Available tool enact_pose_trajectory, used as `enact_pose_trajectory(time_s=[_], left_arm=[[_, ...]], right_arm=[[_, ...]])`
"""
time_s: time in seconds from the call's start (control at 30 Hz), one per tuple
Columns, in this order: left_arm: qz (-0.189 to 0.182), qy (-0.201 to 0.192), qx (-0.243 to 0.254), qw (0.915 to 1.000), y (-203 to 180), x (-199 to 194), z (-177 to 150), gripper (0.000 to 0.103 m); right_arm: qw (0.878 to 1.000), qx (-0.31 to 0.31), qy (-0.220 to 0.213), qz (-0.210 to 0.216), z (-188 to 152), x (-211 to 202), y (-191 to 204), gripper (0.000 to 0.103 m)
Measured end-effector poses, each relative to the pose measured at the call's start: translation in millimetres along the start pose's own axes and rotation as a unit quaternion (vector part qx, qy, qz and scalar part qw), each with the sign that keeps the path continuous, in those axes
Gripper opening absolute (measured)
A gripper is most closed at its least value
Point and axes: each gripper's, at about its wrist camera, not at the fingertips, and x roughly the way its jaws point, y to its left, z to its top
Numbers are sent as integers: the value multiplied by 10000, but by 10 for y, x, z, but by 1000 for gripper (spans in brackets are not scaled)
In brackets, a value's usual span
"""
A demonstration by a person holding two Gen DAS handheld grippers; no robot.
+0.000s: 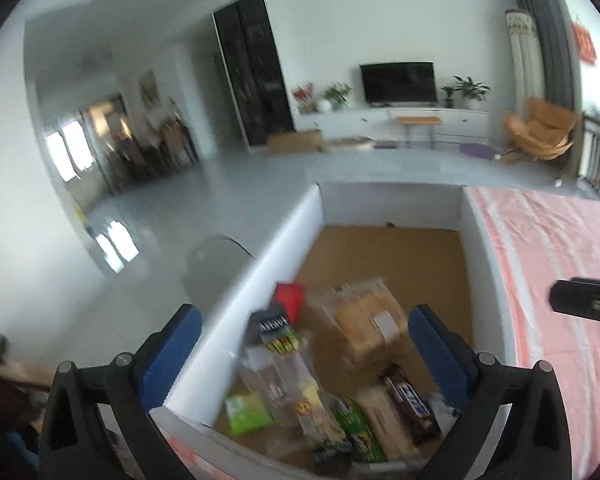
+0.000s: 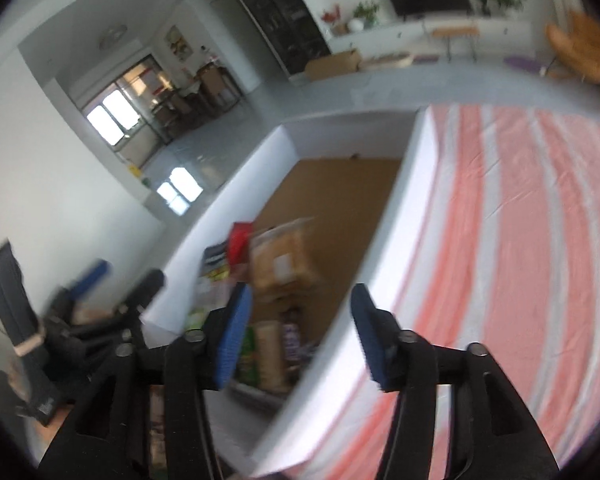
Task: Organize snacks
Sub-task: 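Open both tools to drop the snacks into the box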
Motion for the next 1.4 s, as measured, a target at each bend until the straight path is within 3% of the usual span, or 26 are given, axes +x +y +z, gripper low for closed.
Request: enact_pose_trajectory(time_s=[0.1,0.3,0.83,1.4], left_arm=[[227,68,-203,9995,-43,2,35,103],[84,457,-427,9980,17,-22,-47,103],[-126,751,-260,9968,220,-49,-92,103],[-339,928,-390,9943,448,27,-144,103]], right_arm=[[9990,-267,-238,-277,-2,-115,42,68],[9951,-742,-71,-652,-16,-102,204,71],[9846,-1276,557,-1053,-112,92,650,78],[9822,-1378,688,-1077,-102,212,816,78]])
